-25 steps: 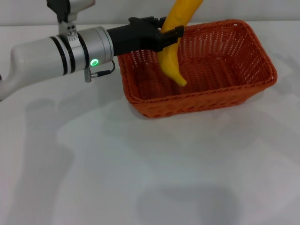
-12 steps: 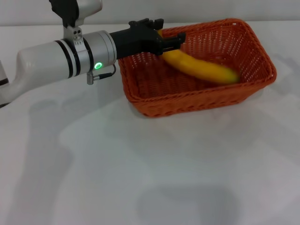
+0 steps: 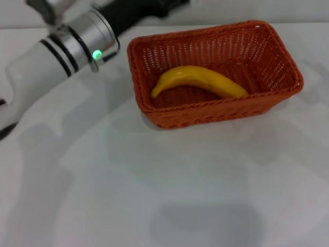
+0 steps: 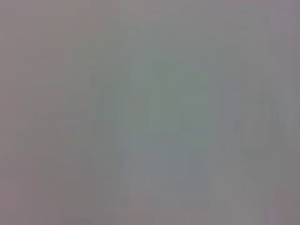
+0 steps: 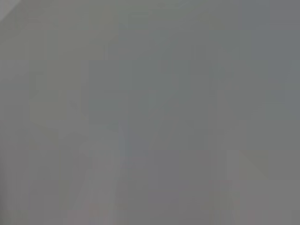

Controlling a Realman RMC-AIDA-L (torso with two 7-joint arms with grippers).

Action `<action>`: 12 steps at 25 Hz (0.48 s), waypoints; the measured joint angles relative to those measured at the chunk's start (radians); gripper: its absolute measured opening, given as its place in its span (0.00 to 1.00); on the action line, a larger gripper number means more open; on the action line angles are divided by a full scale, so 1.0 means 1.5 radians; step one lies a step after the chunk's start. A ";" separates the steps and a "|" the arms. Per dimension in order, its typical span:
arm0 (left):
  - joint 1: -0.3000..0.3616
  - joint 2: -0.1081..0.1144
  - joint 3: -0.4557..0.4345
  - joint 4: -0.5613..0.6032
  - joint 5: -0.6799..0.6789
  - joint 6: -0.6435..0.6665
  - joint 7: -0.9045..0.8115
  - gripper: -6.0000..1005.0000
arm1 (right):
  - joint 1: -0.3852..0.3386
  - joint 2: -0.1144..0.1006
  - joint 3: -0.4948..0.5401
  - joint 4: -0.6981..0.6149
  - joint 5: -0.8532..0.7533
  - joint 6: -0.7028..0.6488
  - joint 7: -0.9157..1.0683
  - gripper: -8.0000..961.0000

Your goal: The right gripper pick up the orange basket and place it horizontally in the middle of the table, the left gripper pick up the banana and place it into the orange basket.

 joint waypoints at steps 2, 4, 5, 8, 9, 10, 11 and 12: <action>0.021 0.000 0.000 0.016 -0.079 0.064 0.058 0.84 | 0.000 0.000 0.000 0.001 0.000 0.001 -0.004 0.88; 0.044 0.000 0.000 0.040 -0.150 0.128 0.105 0.84 | -0.001 0.000 0.000 0.005 0.000 0.001 -0.008 0.88; 0.058 0.000 0.000 0.056 -0.185 0.164 0.135 0.84 | -0.001 0.000 0.001 0.006 0.000 0.002 -0.009 0.88; 0.100 0.000 -0.017 0.114 -0.286 0.234 0.233 0.84 | -0.001 0.000 0.002 0.013 0.002 0.005 -0.014 0.88; 0.115 -0.001 -0.027 0.132 -0.312 0.247 0.273 0.84 | -0.001 -0.001 0.002 0.015 0.002 0.006 -0.015 0.88; 0.129 -0.001 -0.037 0.146 -0.328 0.256 0.316 0.84 | -0.001 -0.001 0.002 0.016 0.003 0.007 -0.016 0.88; 0.140 -0.001 -0.049 0.153 -0.332 0.260 0.354 0.84 | -0.001 -0.001 0.002 0.016 0.003 0.009 -0.016 0.88; 0.153 -0.001 -0.064 0.160 -0.335 0.262 0.394 0.84 | -0.001 -0.001 0.002 0.016 0.003 0.010 -0.017 0.88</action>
